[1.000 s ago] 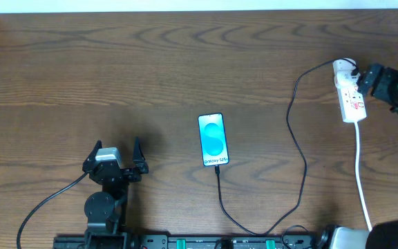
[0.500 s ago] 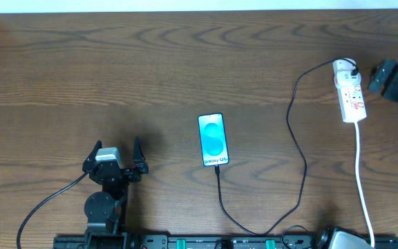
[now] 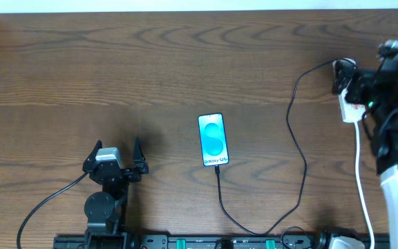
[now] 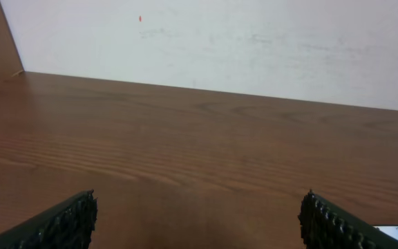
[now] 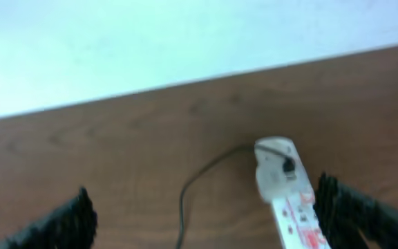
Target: Plug charger to phone and switch on socket
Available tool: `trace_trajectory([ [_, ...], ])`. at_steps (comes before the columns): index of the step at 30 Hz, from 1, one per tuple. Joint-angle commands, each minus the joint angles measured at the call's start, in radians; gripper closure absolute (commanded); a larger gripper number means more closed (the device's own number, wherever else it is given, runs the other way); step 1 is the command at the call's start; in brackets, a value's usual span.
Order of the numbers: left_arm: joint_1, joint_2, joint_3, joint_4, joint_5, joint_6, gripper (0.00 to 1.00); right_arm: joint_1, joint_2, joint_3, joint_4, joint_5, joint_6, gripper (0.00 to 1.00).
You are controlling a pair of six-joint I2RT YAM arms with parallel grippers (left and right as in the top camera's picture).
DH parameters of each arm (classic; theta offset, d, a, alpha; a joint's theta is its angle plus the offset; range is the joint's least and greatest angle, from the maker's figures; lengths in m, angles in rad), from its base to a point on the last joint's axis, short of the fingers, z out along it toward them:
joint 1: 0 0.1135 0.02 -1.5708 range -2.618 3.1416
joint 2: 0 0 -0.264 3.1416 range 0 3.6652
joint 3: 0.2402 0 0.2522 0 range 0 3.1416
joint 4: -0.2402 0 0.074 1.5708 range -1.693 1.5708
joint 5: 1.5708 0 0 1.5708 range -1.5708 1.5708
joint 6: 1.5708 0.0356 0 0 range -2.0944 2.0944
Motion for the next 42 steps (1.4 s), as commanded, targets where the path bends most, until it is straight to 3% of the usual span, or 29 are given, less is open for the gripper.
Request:
trace_trajectory([
  [1,0.005,-0.007,-0.02,-0.04,0.002,0.006,0.07,0.025,-0.06,-0.108,0.085,-0.003,-0.006,0.01],
  [24,0.005,-0.007,-0.02,-0.04,0.002,0.006,0.07,0.043,-0.585,-0.89,0.823,-0.002,-0.006,0.01],
  [42,0.005,-0.007,-0.02,-0.04,0.002,0.006,0.07,0.045,-0.924,-0.941,0.63,0.008,-0.006,0.01],
])
